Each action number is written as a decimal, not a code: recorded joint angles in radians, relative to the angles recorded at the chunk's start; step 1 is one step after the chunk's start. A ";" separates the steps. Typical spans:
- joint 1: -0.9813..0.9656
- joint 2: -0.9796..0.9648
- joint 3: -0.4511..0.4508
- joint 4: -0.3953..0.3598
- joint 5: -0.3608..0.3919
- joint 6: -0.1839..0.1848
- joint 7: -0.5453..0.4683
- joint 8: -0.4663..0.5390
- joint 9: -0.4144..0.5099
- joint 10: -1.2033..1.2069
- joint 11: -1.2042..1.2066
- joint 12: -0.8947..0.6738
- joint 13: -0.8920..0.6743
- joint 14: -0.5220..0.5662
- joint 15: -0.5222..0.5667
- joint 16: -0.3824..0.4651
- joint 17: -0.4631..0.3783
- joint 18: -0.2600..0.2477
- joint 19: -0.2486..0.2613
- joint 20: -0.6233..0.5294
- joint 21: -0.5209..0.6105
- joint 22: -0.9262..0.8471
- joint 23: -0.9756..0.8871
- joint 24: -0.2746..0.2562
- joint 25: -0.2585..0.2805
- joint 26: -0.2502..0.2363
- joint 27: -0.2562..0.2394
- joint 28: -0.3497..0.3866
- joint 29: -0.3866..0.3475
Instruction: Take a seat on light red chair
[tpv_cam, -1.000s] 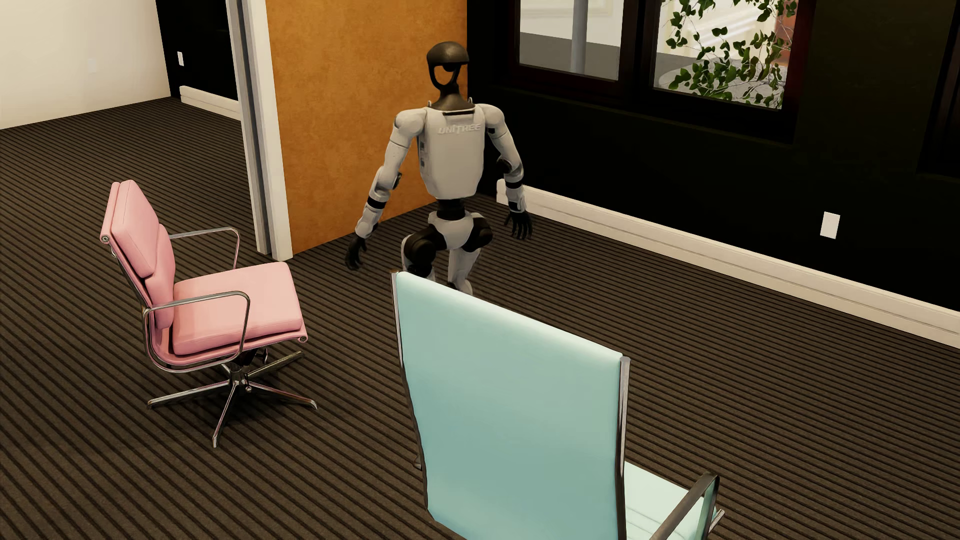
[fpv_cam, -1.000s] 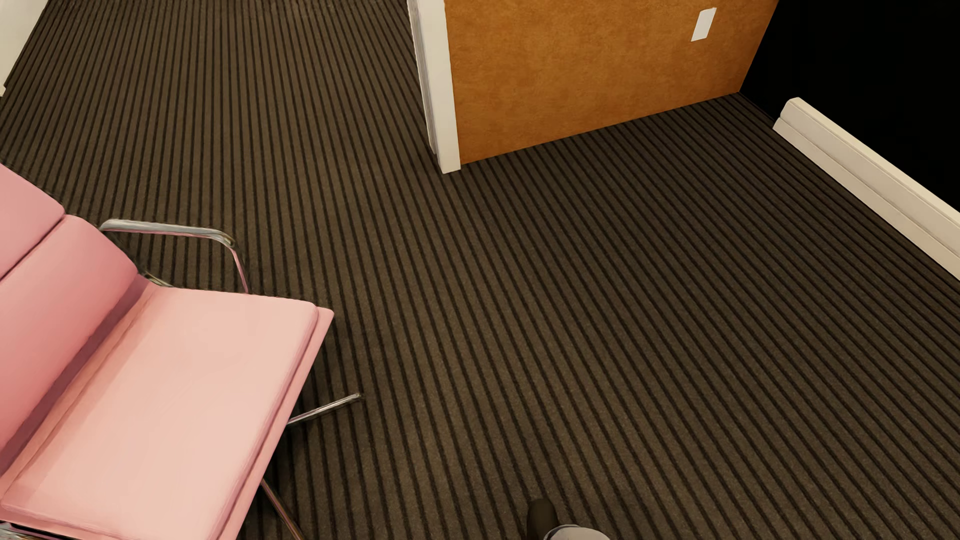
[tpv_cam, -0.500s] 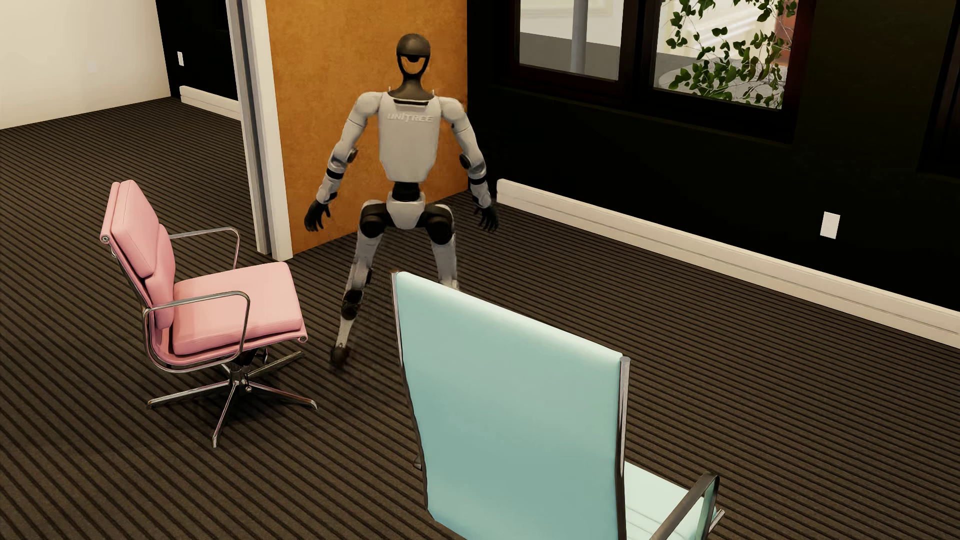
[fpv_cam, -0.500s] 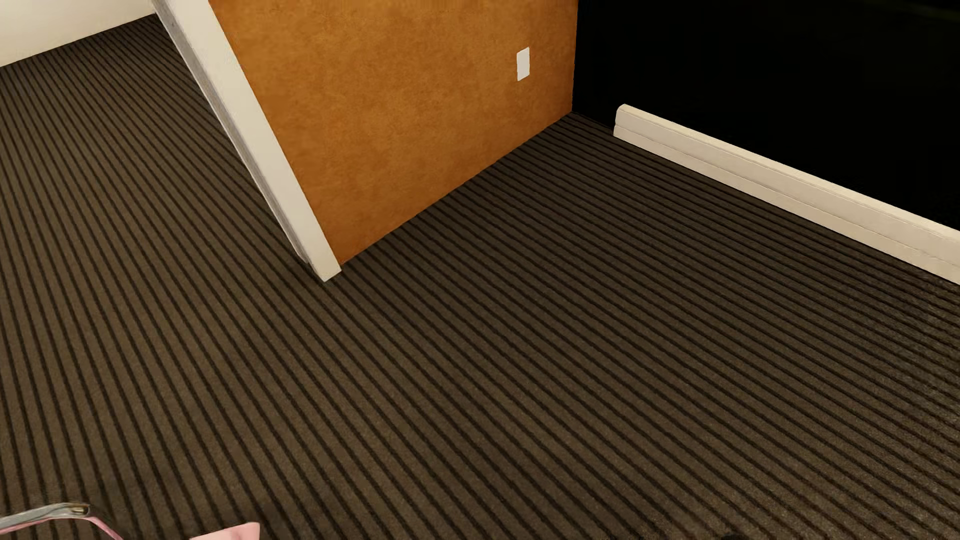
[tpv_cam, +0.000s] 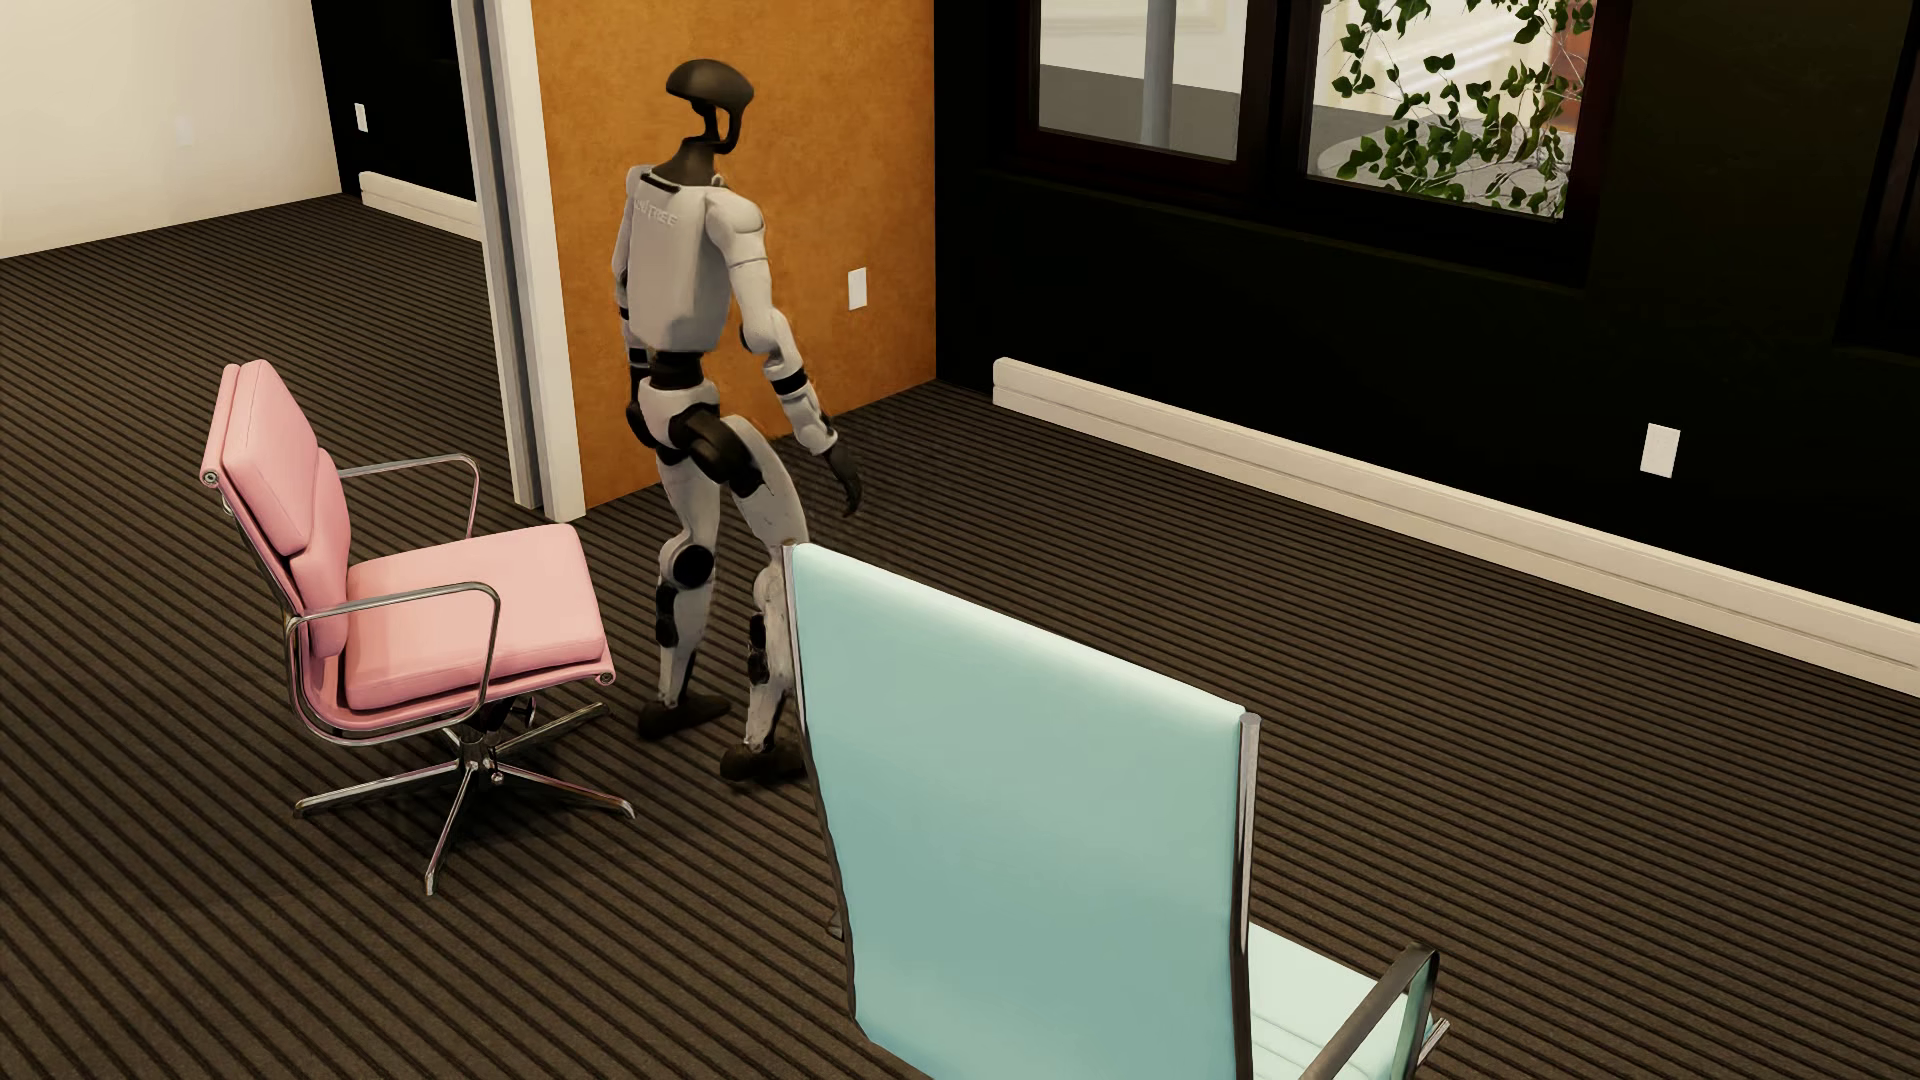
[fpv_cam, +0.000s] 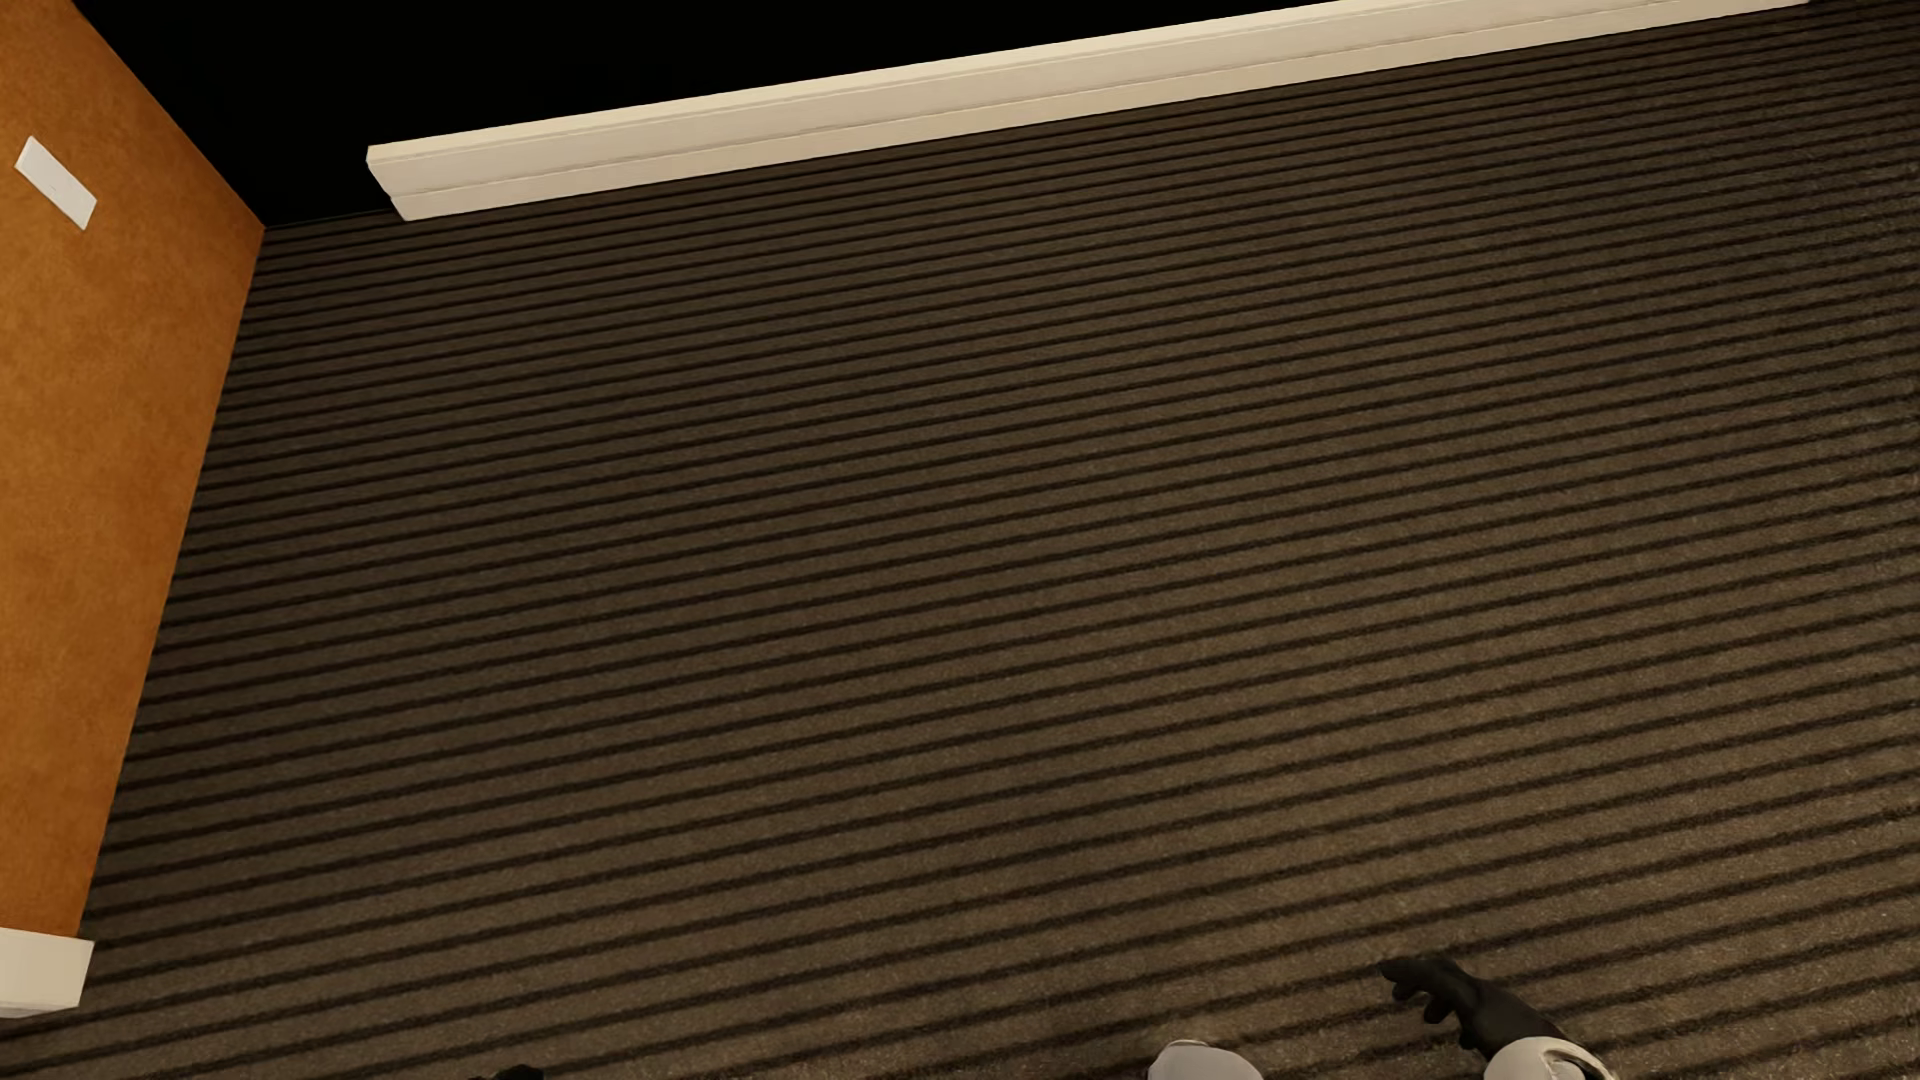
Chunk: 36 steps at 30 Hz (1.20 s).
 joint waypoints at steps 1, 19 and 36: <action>-0.013 0.020 0.000 -0.009 0.012 -0.004 0.000 -0.003 -0.001 -0.008 0.017 -0.006 -0.010 0.006 -0.007 -0.007 -0.003 0.012 -0.009 0.006 0.008 0.005 0.003 0.006 -0.001 0.002 0.001 -0.013 -0.001; -0.371 -0.059 0.032 0.006 0.067 -0.027 -0.110 0.017 0.121 0.503 0.061 -0.159 -0.171 -0.050 -0.053 -0.002 -0.027 -0.016 -0.011 -0.049 0.055 -0.086 -0.039 0.059 -0.029 0.016 0.025 -0.039 -0.008; -0.964 -0.730 0.006 0.014 0.074 -0.041 -0.202 0.121 0.288 1.118 0.786 -0.519 -0.509 -0.267 -0.237 0.032 0.043 0.065 -0.028 -0.168 0.099 -0.173 -0.098 0.022 -0.020 0.067 0.019 -0.009 -0.026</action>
